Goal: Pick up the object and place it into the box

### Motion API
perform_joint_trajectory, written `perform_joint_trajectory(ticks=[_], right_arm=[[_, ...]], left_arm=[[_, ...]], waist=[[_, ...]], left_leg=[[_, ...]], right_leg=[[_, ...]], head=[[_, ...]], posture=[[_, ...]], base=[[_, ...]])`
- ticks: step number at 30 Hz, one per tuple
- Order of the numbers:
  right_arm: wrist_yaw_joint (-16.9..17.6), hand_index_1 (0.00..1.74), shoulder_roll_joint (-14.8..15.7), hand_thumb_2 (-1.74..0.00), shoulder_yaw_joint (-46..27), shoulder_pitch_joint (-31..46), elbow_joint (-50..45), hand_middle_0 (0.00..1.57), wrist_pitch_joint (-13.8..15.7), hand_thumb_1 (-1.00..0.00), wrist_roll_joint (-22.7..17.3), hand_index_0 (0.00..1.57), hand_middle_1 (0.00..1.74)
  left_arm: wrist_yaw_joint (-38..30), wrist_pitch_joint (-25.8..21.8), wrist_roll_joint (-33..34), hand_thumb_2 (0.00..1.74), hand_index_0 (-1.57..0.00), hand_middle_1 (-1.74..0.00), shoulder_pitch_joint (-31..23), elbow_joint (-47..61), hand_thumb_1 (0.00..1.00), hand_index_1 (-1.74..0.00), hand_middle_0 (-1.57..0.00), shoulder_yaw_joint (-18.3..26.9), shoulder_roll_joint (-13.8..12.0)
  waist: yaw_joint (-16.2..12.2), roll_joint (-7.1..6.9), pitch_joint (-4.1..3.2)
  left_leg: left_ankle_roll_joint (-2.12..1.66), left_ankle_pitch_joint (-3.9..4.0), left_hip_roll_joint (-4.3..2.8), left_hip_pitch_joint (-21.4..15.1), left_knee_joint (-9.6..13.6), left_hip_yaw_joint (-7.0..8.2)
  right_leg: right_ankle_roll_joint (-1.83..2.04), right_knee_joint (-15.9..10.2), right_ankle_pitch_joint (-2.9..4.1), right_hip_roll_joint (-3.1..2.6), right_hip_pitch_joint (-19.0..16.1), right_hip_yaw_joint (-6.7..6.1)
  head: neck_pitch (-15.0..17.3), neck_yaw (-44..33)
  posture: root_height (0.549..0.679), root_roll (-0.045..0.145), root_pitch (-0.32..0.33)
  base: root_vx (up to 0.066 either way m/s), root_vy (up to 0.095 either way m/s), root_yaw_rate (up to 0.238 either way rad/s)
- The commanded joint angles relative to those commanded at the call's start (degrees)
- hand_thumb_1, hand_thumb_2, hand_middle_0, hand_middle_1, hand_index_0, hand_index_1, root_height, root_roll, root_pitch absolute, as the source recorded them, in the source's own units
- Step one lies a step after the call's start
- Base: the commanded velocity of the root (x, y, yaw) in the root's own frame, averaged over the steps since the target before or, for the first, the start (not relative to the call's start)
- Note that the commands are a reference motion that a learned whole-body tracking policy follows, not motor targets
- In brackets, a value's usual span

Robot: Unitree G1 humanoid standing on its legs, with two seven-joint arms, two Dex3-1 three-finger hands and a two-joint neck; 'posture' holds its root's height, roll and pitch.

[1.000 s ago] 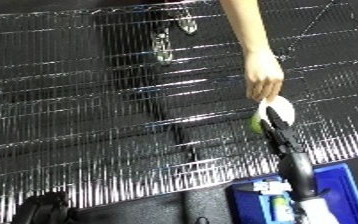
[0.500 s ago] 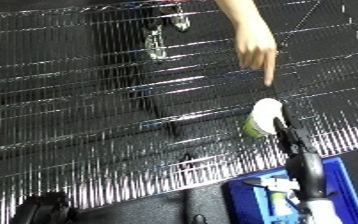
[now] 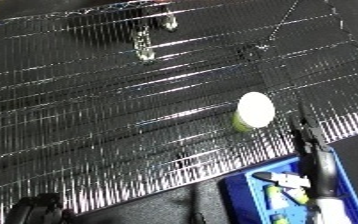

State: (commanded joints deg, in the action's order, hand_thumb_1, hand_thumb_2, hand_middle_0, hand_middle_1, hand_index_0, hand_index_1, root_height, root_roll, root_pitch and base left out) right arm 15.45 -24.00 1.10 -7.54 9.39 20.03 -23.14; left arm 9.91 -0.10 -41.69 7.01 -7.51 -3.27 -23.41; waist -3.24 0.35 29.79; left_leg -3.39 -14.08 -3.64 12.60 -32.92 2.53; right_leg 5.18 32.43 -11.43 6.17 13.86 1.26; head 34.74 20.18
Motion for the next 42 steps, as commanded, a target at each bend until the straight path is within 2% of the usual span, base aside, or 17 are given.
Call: perform_joint_trajectory(ticks=[4, 9, 13, 14, 19, 26, 33, 39, 42], right_arm=[[-0.4, 0.0, 0.0, 0.0, -0.1, -0.3, 0.8, 0.0, 0.6, 0.0, -2.1, 0.0, 0.0], [-0.9, 0.0, -0.5, 0.0, -0.6, -1.0, 2.2, 0.0, 1.2, 0.0, -4.5, 0.0, 0.0], [-1.4, 0.0, -1.3, 0.0, -1.0, -2.0, 3.4, 0.0, 1.2, 0.0, -5.0, 0.0, 0.0], [-1.7, 0.0, -2.0, 0.0, -1.2, -2.8, 4.2, 0.0, 0.9, 0.0, -5.1, 0.0, 0.0], [-2.6, 0.0, -4.0, 0.0, -1.7, -5.1, 5.8, 0.0, -0.4, 0.0, -5.5, 0.0, 0.0], [-3.5, 0.0, -5.2, 0.0, -1.5, -7.4, 7.3, 0.0, -2.1, 0.0, -5.3, 0.0, 0.0], [-3.4, 0.0, -5.7, 0.0, -0.7, -10.6, 8.2, 0.0, -3.7, 0.0, -4.5, 0.0, 0.0], [-3.3, 0.0, -6.5, 0.0, 0.0, -14.2, 9.7, 0.0, -5.1, 0.0, -3.8, 0.0, 0.0], [-3.7, 0.0, -6.9, 0.0, 0.5, -16.2, 10.5, 0.0, -5.9, 0.0, -3.0, 0.0, 0.0]], left_arm=[[-0.2, -0.2, 0.2, 1.74, -1.57, -1.74, 0.1, -0.1, 1.0, -1.74, -1.57, -0.5, 0.0], [-0.6, -0.6, 0.1, 1.74, -1.57, -1.74, 0.1, -0.4, 1.0, -1.74, -1.57, -1.1, -0.1], [-0.9, -1.2, -0.3, 1.74, -1.57, -1.74, 0.3, -0.7, 1.0, -1.74, -1.57, -1.7, 0.1], [-1.2, -1.5, -0.7, 1.74, -1.57, -1.74, 0.5, -0.7, 1.0, -1.74, -1.57, -2.2, 0.2], [-2.3, -1.7, -1.5, 1.74, -1.57, -1.74, 0.9, -0.7, 1.0, -1.74, -1.57, -3.3, 0.5], [-2.8, -2.3, -2.0, 1.74, -1.57, -1.74, 1.5, -0.7, 1.0, -1.74, -1.57, -4.4, 0.8], [-3.5, -2.1, -1.8, 1.74, -1.57, -1.74, 2.8, -0.4, 1.0, -1.74, -1.57, -4.9, 0.4], [-4.1, -1.6, -2.2, 1.74, -1.57, -1.74, 3.9, -0.6, 1.0, -1.74, -1.57, -5.5, -0.3], [-4.4, -1.4, -2.6, 1.74, -1.57, -1.74, 4.5, -0.6, 1.0, -1.74, -1.57, -5.9, -0.5]], waist=[[-0.4, 0.46, 0.0], [-0.9, 1.17, 0.0], [-1.3, 1.91, 0.0], [-1.5, 2.59, 0.0], [-1.8, 4.13, 0.0], [-1.7, 5.24, 0.0], [-1.2, 5.47, 0.0], [-0.8, 5.67, 0.0], [-0.6, 5.96, 0.0]], left_leg=[[-0.05, -0.39, -0.06, 1.1, -1.2, 0.06], [-0.15, -0.49, -0.13, 2.2, -2.1, 0.15], [-0.35, 0.0, -0.08, 3.1, -2.5, 0.27], [-0.5, 0.48, 0.03, 3.6, -2.8, 0.34], [-0.77, 1.44, 0.42, 5.0, -3.7, 0.32], [-0.85, 1.85, 0.81, 6.6, -4.9, 0.14], [-0.63, 1.61, 1.18, 8.4, -6.3, -0.28], [-0.23, 0.49, 1.7, 10.8, -9.0, -0.63], [-0.13, 0.2, 1.9, 11.8, -9.7, -0.7]], right_leg=[[-0.45, 1.2, -0.49, -0.11, 1.1, -0.11], [-0.75, 2.4, -0.79, -0.06, 2.6, -0.27], [-0.99, 3.1, -1.09, 0.01, 3.7, -0.51], [-1.22, 3.6, -1.36, 0.11, 4.4, -0.69], [-1.79, 5.0, -2.11, 0.33, 6.0, -1.05], [-2.24, 6.9, -2.91, 0.66, 8.0, -1.21], [-2.55, 9.1, -3.52, 0.55, 10.3, -1.06], [-2.75, 11.4, -4.0, 0.67, 12.5, -1.06], [-2.79, 12.2, -4.12, 0.7, 13.8, -1.13]], head=[[-0.7, 2.7], [-2.6, 6.7], [-3.2, 8.2], [-3.6, 10.1], [-3.7, 12.3], [-3.8, 13.5], [-5.2, 14.5], [-6.3, 15.4], [-6.7, 15.8]], posture=[[0.659, 0.048, -0.069], [0.658, 0.057, -0.059], [0.657, 0.063, -0.05], [0.657, 0.068, -0.045], [0.654, 0.079, -0.035], [0.651, 0.089, -0.023], [0.648, 0.094, -0.008], [0.644, 0.098, 0.003], [0.641, 0.098, 0.012]], base=[[0.026, -0.046, -0.053], [0.018, -0.024, -0.069], [0.004, 0.017, -0.073], [0.013, 0.045, -0.05], [0.016, 0.032, -0.018], [0.021, 0.0, 0.033], [0.008, -0.037, 0.039], [0.018, -0.019, 0.032], [0.021, 0.002, 0.04]])
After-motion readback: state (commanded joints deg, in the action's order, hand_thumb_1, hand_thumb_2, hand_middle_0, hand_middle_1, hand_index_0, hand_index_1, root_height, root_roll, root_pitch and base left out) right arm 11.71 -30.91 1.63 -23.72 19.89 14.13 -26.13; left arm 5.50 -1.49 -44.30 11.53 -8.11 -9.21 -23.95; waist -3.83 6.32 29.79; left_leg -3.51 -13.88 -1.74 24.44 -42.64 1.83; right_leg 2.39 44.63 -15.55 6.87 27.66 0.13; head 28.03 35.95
